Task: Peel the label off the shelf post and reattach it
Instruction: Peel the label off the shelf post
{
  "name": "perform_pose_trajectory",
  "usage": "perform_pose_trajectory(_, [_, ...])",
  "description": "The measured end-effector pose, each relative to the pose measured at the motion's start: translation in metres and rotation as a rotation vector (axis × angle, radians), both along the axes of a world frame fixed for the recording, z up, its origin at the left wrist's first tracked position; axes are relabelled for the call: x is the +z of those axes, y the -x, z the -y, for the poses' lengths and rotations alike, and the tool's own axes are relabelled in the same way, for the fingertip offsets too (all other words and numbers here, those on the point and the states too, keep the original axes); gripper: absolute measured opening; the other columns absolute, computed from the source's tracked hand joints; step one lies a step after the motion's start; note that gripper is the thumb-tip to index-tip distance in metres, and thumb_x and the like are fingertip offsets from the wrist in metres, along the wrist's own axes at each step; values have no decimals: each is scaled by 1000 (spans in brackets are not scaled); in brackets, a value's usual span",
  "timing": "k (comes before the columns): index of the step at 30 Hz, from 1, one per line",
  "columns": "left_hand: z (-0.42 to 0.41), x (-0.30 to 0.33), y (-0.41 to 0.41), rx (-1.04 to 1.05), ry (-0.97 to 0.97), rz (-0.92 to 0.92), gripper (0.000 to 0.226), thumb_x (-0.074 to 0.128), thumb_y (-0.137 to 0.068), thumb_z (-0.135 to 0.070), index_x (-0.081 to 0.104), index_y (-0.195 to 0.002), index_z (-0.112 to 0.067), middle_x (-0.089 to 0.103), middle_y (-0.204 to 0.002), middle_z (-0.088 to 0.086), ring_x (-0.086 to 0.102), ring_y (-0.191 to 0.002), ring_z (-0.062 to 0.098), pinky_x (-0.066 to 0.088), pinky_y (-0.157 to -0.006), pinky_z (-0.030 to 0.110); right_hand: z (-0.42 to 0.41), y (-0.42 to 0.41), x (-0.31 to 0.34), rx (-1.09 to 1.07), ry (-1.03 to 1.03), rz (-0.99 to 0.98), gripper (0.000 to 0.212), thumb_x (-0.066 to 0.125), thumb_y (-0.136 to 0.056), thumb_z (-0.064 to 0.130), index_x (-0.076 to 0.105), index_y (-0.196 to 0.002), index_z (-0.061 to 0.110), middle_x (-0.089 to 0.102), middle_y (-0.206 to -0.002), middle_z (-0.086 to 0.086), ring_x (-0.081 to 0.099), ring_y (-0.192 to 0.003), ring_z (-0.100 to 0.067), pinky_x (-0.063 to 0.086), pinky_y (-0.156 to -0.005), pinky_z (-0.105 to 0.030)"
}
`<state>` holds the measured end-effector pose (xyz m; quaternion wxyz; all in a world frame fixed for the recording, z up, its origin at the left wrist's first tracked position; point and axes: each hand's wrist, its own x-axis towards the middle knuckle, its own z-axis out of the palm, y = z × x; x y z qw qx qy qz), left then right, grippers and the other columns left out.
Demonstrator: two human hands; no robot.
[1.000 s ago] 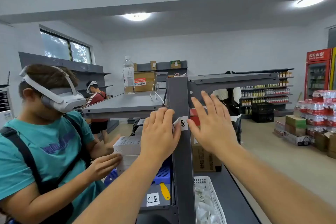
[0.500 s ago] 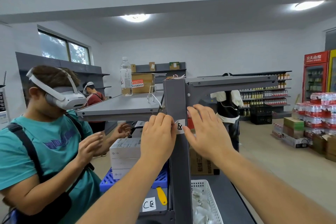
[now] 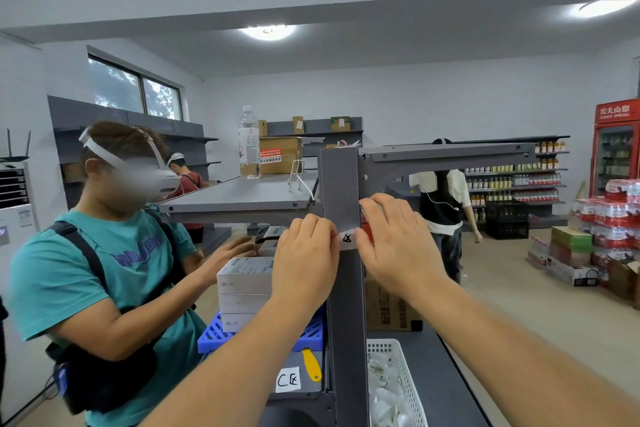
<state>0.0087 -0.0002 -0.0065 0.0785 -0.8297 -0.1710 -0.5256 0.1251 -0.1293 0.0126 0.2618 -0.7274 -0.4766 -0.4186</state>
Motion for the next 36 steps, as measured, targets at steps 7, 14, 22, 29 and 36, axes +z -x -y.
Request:
perform_pose_trajectory(7, [5,0,3,0,74,2,11,59,-100,-29,63,-99,-19,62,-96,-2,52,-88,19,48,-78,35,3,-1,-1,20,26,-16,43,52,-95,26,59,-134,10,64,-127,-7,59,-111,-28,50,-92,-42])
perform_pose_trajectory(14, [14,5,4,-16,134,15,13,55,-102,-31,62,-99,-19,60,-96,-2,50,-86,19,48,-77,37,5,-3,-3,51,44,-52,36,51,-93,22,62,-125,9,65,-116,-8,59,-103,-29,53,-89,-42])
perform_pose_trajectory(22, [14,12,7,-55,165,30,12,59,-100,-34,63,-100,-23,61,-98,-5,52,-91,15,52,-78,36,-1,-5,-3,229,-62,-371,35,35,-108,33,66,-103,17,68,-94,1,59,-91,-21,50,-80,-39])
perform_pose_trajectory(29, [14,10,11,-98,154,46,12,61,-99,-34,66,-98,-22,65,-99,-6,54,-91,15,52,-76,35,-10,-5,4,457,-194,-974,44,45,-107,33,74,-77,18,74,-71,2,62,-69,-15,51,-75,-37])
perform_pose_trajectory(36, [14,11,12,-75,86,15,13,63,-98,-35,69,-99,-24,68,-102,-6,56,-92,15,47,-76,28,-9,1,7,571,-201,-1186,28,53,-105,30,73,-90,17,66,-73,2,58,-65,-14,41,-56,-25])
